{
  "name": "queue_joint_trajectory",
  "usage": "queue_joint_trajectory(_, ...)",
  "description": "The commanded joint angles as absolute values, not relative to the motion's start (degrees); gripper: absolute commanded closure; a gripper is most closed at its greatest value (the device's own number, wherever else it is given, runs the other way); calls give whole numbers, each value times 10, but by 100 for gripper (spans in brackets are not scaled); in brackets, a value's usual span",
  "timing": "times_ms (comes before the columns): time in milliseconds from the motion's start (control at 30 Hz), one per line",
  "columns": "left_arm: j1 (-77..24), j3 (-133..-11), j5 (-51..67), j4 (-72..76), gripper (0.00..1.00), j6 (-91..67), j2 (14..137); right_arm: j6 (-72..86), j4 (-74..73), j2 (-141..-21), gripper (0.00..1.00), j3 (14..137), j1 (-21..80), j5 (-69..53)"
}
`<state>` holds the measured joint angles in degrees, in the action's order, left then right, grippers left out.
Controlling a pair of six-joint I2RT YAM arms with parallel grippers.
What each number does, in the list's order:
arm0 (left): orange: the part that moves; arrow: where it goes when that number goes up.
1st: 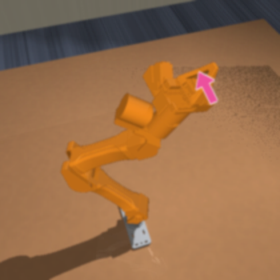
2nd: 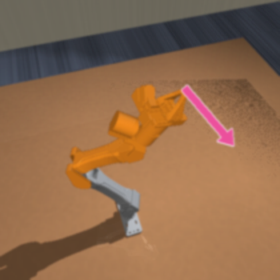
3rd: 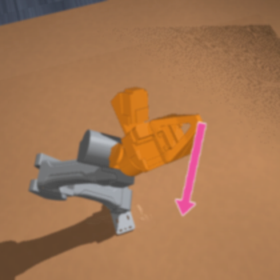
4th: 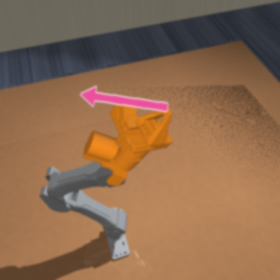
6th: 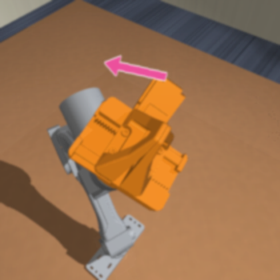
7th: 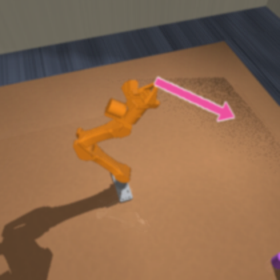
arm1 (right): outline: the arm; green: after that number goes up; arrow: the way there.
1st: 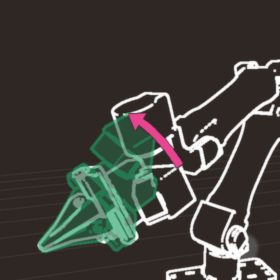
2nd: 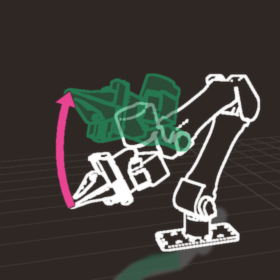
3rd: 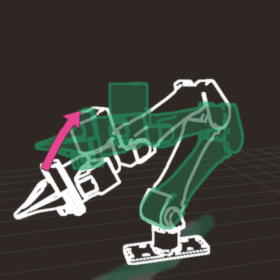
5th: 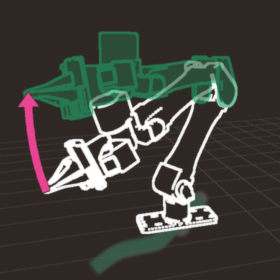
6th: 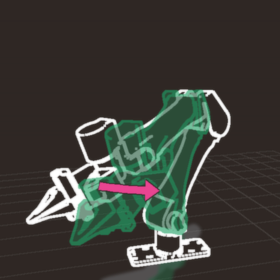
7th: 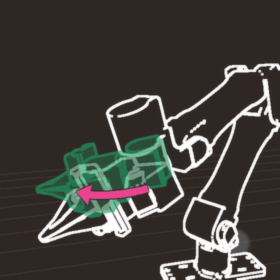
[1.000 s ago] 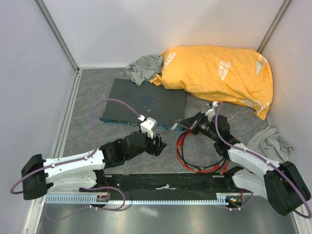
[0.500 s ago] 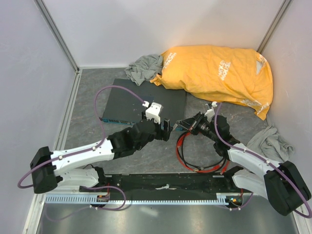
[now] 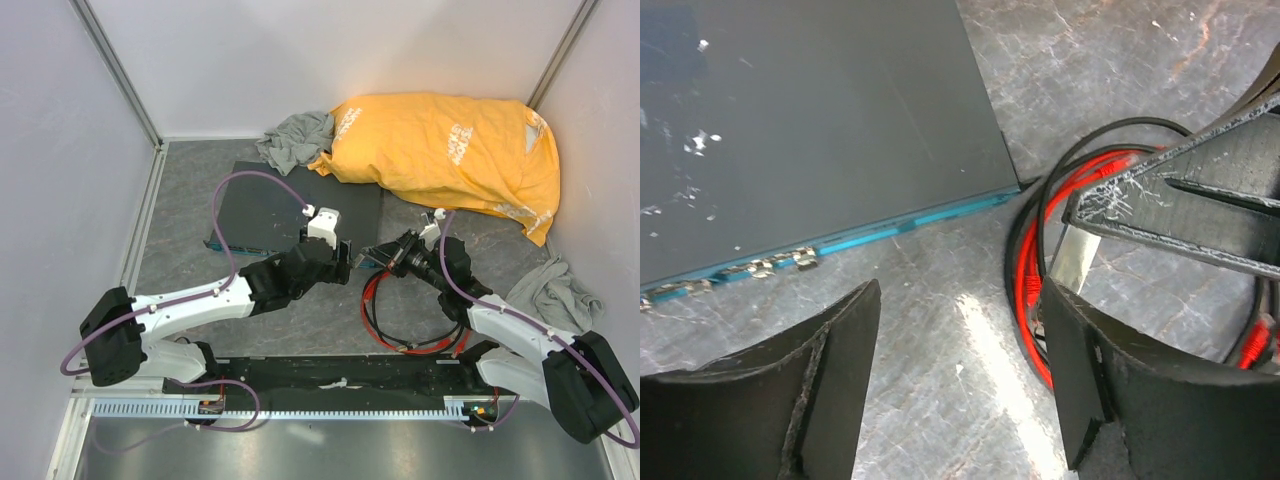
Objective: Insert the plug into the switch port
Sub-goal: Pick up the plug from the center of the board.
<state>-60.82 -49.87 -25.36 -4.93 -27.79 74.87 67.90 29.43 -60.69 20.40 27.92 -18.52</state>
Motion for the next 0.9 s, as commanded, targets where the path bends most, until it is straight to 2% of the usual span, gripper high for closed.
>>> queue_joint_trajectory(0, -606, -472, -226, -62, 30, -332, 736, 679, 315, -592, 100, 218, 280, -167)
queue_joint_trajectory(200, -616, -430, -173, -72, 32, -390, 728, 695, 311, -597, 100, 224, 275, -163)
queue_joint_trajectory(600, -671, -455, -199, -89, 33, -398, 787, 703, 301, -606, 100, 234, 265, -160)
queue_joint_trajectory(867, -666, -429, -265, -62, 33, -374, 701, 686, 299, -611, 100, 228, 266, -174)
